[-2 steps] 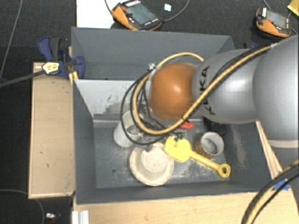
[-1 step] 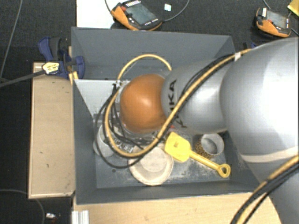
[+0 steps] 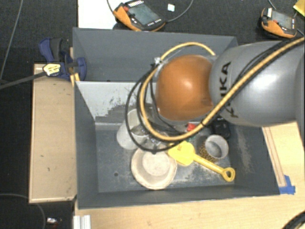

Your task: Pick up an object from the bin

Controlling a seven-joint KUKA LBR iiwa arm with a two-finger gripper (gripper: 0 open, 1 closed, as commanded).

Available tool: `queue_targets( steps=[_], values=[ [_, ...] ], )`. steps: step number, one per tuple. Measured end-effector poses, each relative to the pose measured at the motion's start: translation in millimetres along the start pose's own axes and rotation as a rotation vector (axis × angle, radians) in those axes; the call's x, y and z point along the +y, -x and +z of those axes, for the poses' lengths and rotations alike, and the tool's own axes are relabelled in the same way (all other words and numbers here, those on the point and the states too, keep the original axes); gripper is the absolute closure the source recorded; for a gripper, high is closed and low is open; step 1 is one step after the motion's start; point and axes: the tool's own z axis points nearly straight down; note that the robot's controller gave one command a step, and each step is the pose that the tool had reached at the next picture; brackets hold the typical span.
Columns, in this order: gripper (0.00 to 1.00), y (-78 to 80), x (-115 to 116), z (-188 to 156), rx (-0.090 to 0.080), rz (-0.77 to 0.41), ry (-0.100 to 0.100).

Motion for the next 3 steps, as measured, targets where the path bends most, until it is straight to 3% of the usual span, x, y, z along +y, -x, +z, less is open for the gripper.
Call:
queue_targets(
  steps=[1, 2, 3],
  values=[
    [1.00, 4.8, -6.8, -18.0, -0.015, 0.048, -0.010],
    [1.00, 10.2, 9.8, -74.1, -0.004, -0.048, -0.003],
    [1.00, -25.6, -9.0, 10.6, -0.013, -0.236, -0.009]
  ],
)
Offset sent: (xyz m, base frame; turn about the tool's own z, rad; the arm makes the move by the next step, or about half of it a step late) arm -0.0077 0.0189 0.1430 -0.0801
